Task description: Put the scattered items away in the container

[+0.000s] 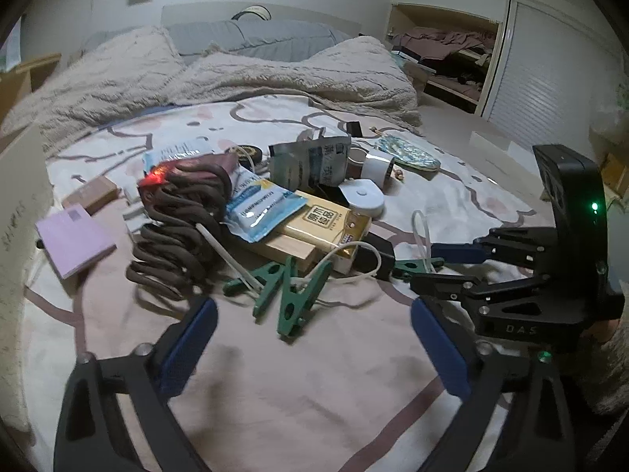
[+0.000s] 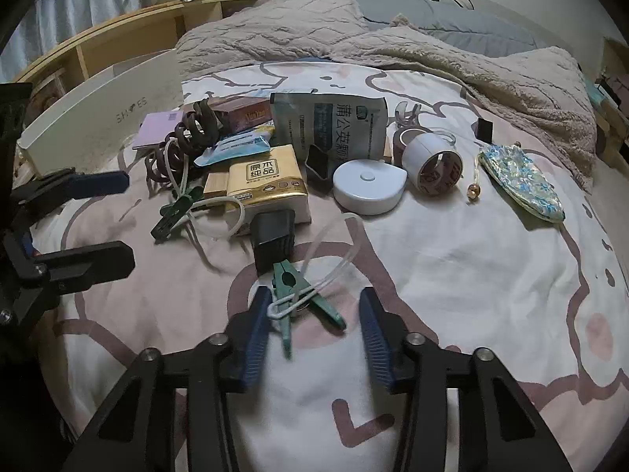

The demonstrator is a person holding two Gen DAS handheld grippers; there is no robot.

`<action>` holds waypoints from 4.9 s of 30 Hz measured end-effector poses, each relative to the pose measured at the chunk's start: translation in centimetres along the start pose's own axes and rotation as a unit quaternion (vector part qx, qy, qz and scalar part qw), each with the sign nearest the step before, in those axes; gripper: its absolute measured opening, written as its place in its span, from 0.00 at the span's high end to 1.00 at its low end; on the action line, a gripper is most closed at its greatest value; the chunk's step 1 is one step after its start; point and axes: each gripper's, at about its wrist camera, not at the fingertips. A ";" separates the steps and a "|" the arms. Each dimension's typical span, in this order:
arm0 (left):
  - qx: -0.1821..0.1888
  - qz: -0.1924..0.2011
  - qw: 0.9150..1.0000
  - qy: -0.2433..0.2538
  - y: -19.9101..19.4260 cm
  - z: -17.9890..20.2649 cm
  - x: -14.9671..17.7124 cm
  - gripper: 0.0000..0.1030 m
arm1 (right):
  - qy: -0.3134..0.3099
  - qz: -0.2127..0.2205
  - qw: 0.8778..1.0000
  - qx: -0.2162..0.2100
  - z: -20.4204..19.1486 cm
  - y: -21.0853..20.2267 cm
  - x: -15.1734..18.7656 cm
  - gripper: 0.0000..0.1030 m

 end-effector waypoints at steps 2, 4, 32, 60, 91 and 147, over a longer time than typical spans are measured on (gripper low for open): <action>0.005 -0.005 1.000 -0.004 0.3 -0.2 0.0 0.18 | 0.009 -0.003 1.000 -0.007 0.0 0.0 0.2 0.64; 0.015 -0.017 1.000 -0.009 0.7 -0.4 0.0 0.28 | 0.014 -0.004 1.000 -0.012 0.0 -0.2 0.5 0.64; 0.016 -0.080 0.997 0.009 1.0 0.6 1.5 0.83 | 0.041 -0.014 0.998 -0.048 -0.9 -0.6 1.5 0.64; 0.019 -0.082 0.996 -0.009 1.7 0.5 3.0 0.82 | 0.053 0.002 0.997 -0.058 -0.3 0.2 1.9 0.63; -0.010 -0.049 0.999 0.000 2.4 1.5 1.6 0.68 | 0.041 0.030 0.998 -0.035 -0.9 0.1 2.0 0.63; 0.016 -0.059 0.998 -0.016 2.6 -0.4 0.2 0.50 | 0.062 0.021 0.997 -0.045 -1.5 -0.9 1.3 0.65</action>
Point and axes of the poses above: each gripper's, at about its wrist camera, not at the fingertips, and y roughly the way its jaws point, z to its right, x to its underside, and after that the axes turned 6 degrees about -z, right-handed
